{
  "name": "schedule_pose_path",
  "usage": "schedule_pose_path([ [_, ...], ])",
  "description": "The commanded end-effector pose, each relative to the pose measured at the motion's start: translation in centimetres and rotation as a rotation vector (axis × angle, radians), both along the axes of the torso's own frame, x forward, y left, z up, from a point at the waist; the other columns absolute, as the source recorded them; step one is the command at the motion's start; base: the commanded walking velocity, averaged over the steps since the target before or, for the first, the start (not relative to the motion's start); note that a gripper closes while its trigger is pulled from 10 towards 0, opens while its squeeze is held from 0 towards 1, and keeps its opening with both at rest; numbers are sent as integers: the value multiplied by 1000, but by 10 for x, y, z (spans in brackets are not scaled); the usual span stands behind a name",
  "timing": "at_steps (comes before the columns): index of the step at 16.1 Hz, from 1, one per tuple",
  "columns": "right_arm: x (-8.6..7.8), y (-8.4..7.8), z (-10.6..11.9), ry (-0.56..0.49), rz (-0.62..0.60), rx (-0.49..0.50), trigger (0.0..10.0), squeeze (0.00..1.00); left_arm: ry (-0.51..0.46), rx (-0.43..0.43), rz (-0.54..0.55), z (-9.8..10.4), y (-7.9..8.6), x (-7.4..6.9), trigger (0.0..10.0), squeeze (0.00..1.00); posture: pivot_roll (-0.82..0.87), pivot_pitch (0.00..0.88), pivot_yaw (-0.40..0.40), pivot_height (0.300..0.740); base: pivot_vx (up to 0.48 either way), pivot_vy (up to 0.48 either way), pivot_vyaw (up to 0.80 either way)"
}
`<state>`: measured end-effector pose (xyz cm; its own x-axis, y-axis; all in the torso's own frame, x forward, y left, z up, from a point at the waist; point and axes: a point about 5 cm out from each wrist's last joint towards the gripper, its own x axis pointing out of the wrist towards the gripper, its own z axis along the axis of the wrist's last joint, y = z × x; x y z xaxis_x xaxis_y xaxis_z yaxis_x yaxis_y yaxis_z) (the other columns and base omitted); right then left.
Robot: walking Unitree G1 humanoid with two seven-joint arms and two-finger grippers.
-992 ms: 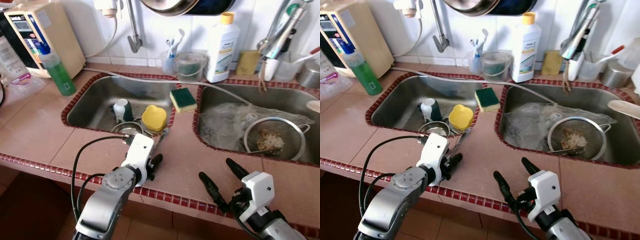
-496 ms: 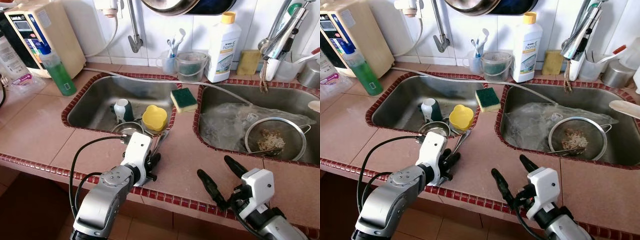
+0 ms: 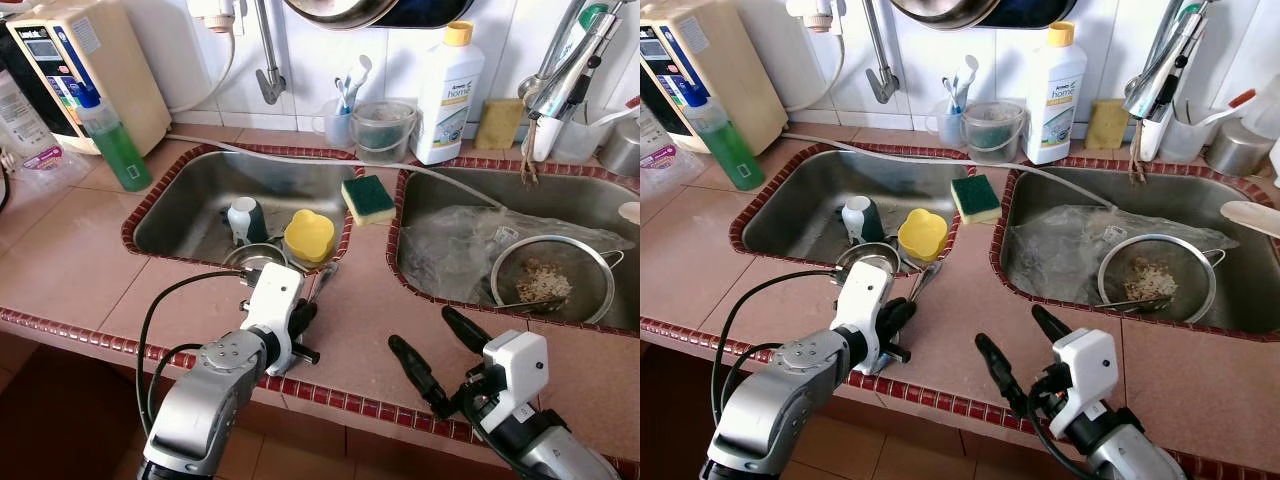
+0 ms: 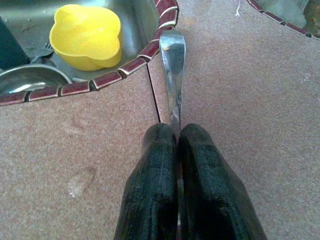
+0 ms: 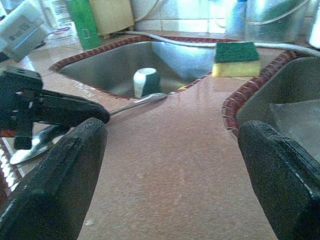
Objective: Kitchen organization
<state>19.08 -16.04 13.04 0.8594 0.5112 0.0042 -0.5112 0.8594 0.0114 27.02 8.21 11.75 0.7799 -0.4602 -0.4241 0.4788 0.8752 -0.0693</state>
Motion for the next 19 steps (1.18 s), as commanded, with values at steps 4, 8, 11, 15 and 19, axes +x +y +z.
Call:
schedule_pose_path([
  [4,-4,4,3,7,44,2,10000,0,169,45,17,-31,9,-12,0,0,-286,129,102,740,0,0,0],
  [8,-3,4,4,8,47,0,10000,0,156,42,13,-30,9,-11,0,0,-286,130,101,740,0,0,0],
  [11,-3,4,5,7,48,-1,10000,0,158,38,9,-29,9,-11,0,0,-287,130,102,740,0,0,0],
  [15,-1,4,5,7,46,-1,10000,0,112,-3,-2,-18,6,-7,0,0,-282,132,99,740,0,0,0],
  [19,0,5,5,6,52,1,10000,0,67,-49,5,-1,5,1,0,0,-279,128,97,740,0,0,0],
])
